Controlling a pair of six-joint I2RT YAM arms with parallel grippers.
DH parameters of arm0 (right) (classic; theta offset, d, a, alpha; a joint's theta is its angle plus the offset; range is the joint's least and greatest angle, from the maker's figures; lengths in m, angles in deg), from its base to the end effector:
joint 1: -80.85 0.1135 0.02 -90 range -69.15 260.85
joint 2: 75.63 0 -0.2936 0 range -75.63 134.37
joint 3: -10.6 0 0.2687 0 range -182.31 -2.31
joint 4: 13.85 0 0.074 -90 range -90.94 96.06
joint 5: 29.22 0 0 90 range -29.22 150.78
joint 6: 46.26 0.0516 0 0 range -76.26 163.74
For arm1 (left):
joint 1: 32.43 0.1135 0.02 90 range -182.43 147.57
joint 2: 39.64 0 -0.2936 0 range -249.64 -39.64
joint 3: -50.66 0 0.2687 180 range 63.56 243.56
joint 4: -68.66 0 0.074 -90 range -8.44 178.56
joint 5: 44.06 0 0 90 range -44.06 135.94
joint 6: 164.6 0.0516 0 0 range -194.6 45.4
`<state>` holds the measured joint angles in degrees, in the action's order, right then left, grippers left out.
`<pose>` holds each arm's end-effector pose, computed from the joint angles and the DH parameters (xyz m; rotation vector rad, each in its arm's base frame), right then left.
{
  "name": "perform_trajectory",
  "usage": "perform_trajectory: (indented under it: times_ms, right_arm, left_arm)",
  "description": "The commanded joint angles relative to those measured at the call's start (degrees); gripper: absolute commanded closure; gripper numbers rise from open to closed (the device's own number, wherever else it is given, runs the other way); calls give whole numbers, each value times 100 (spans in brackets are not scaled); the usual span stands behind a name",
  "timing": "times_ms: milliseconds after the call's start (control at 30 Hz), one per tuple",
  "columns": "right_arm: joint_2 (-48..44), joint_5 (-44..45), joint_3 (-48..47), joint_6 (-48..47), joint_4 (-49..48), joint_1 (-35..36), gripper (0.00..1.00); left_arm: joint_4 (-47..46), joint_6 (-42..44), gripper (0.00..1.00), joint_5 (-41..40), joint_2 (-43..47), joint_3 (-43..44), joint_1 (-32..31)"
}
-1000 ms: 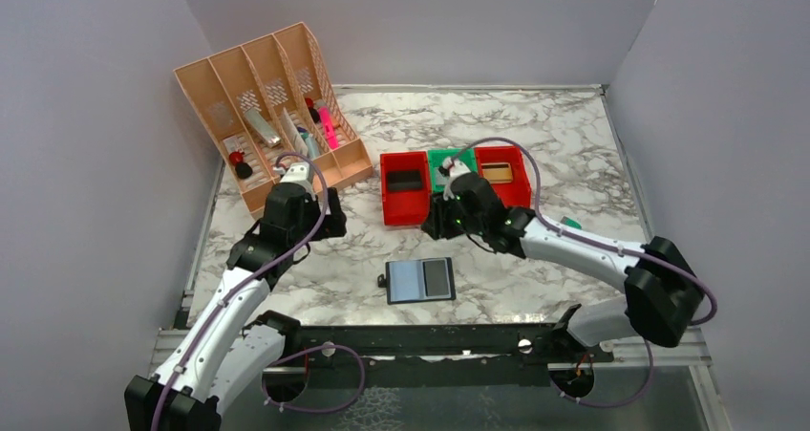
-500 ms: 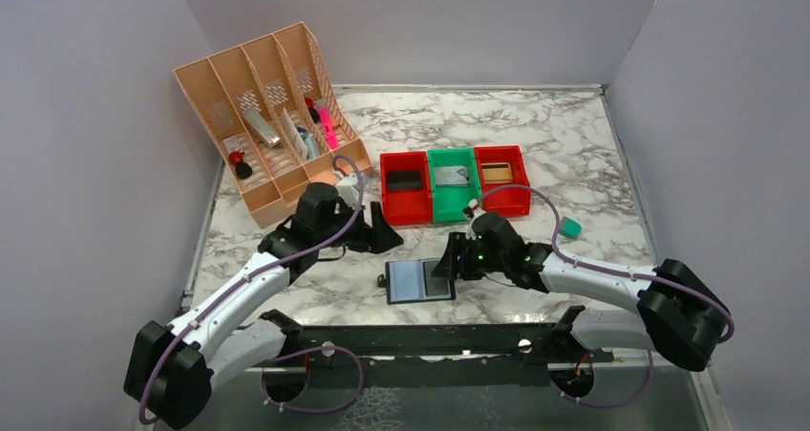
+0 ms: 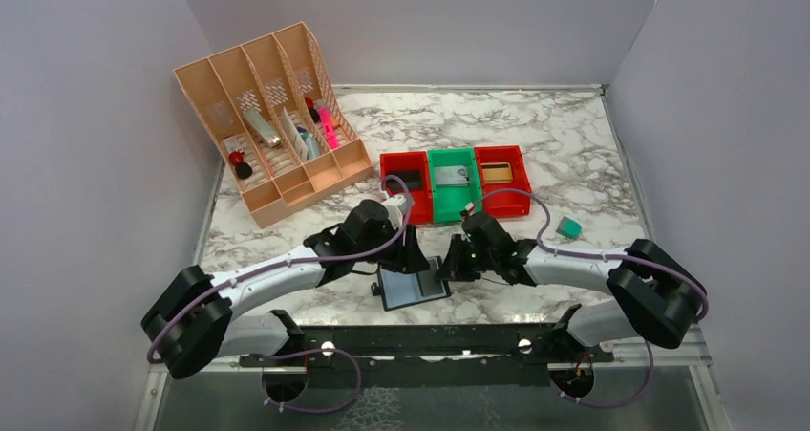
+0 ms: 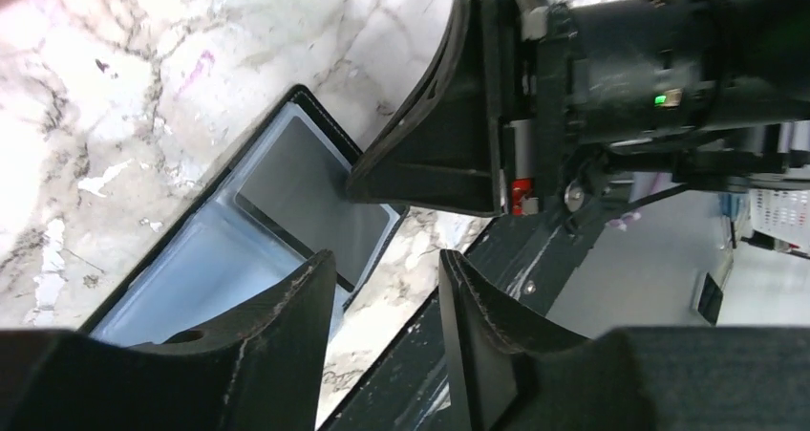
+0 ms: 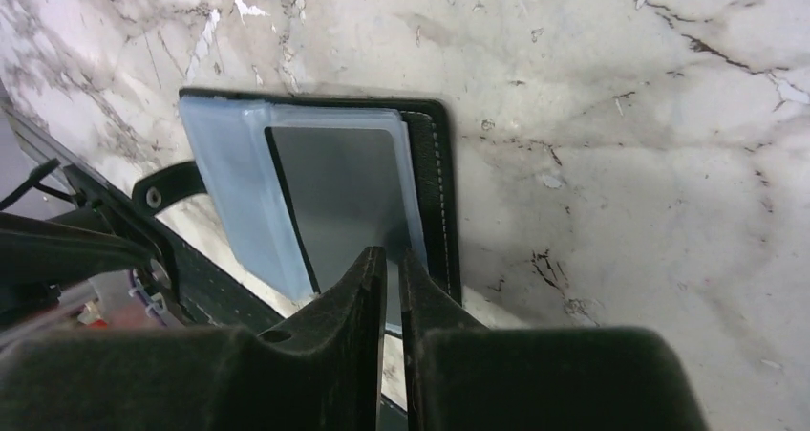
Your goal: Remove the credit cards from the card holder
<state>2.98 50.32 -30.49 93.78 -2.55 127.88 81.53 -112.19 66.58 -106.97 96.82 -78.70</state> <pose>0.1685 0.1946 0.1438 -0.0215 2.6532 0.9072 0.1657 -0.1995 0.2189 0.4098 2.3565 -1.1677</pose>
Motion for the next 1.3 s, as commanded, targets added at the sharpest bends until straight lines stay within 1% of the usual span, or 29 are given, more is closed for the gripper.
perform_trajectory:
  times_ms: [0,67,133,233,300,400,500,600,733,833,900,1000,1100,1200,1267]
  right_arm:
    - [265,503,212,182,175,0,85]
    - [278,505,344,298,41,-11,85]
    - [404,446,343,339,15,-9,86]
    - [703,316,257,348,29,-9,88]
    - [867,280,229,350,25,-9,89]
    - [994,150,208,383,-58,-9,90]
    - [1017,168,215,409,-61,-9,90]
    - [1012,225,217,413,-1,-9,90]
    - [1033,198,223,419,7,-9,90]
    - [1051,180,194,436,10,-9,90]
    - [1059,200,175,450,28,-9,90]
    - [1068,196,157,451,46,-9,90]
    - [1097,198,169,468,38,-11,90]
    - [1113,194,169,502,12,-9,90]
    - [1106,185,148,522,-4,-9,90]
  left_arm:
    - [-293,-243,54,-666,-418,-17,-216]
    - [-256,-254,57,-760,-622,-13,-291]
    - [-163,-307,59,-1018,-746,-32,-368]
    - [-115,-477,58,-1342,-819,-116,-410]
    - [-113,-584,56,-1528,-889,-171,-442]
    - [-99,-944,55,-1861,-953,-327,-492]
    - [-114,-1281,52,-2191,-780,-539,-576]
    - [-111,-1446,44,-2392,-529,-717,-598]
    - [-103,-1489,37,-2369,-212,-860,-596]
    - [-213,-1493,37,-2298,-213,-1028,-595]
    - [-436,-1570,43,-2165,-354,-1172,-595]
    - [-859,-1660,56,-1919,-559,-1348,-595]
    - [-1190,-1767,66,-1828,-614,-1464,-604]
    - [-1338,-1867,74,-1856,-553,-1549,-605]
    - [-1411,-1926,76,-1859,-490,-1632,-603]
